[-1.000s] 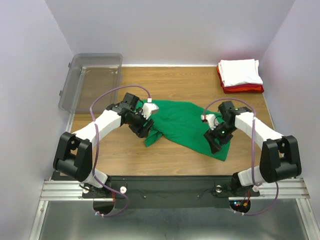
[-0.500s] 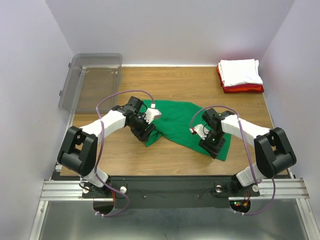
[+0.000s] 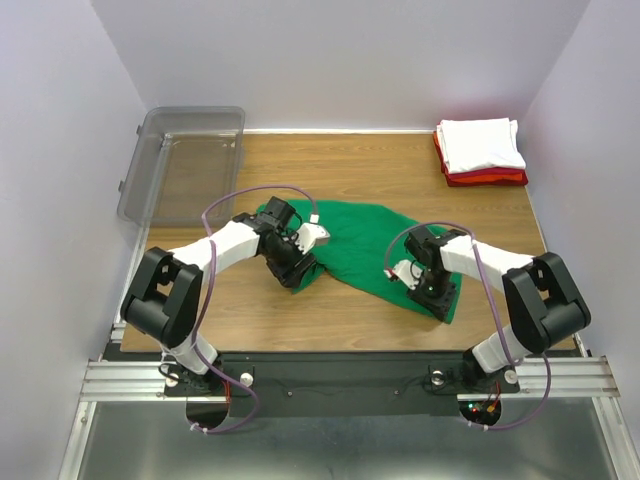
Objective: Fold and stack the t-shirts
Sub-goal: Flatten the tshirt out
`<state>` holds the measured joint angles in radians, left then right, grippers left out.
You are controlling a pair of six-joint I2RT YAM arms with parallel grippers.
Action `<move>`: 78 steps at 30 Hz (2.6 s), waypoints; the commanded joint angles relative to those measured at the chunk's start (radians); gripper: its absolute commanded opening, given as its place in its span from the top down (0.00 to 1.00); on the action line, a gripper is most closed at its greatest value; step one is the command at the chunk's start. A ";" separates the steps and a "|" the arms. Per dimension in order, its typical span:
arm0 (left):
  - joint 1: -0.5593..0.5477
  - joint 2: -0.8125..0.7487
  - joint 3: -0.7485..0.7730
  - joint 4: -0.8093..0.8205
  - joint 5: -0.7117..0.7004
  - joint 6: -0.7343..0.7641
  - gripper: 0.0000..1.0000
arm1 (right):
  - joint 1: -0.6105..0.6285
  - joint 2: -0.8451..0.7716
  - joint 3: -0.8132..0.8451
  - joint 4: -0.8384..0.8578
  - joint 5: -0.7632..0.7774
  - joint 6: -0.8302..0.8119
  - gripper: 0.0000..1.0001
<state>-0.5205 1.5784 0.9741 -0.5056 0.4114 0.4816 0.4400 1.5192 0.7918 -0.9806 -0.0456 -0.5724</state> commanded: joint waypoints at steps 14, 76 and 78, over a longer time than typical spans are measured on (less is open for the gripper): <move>0.122 -0.122 0.164 -0.276 -0.112 0.257 1.00 | -0.235 -0.165 0.228 -0.028 0.059 -0.032 0.99; 0.060 0.100 0.253 0.213 -0.073 0.419 0.69 | -0.675 0.136 0.586 -0.081 -0.094 -0.153 0.99; 0.066 0.124 0.307 0.203 -0.056 0.393 0.79 | -0.675 0.142 0.586 -0.081 -0.094 -0.155 1.00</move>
<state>-0.4732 1.6943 1.1614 -0.3168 0.2848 0.9352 -0.2298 1.6520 1.3399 -1.0550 -0.1291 -0.7280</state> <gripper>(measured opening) 0.314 0.021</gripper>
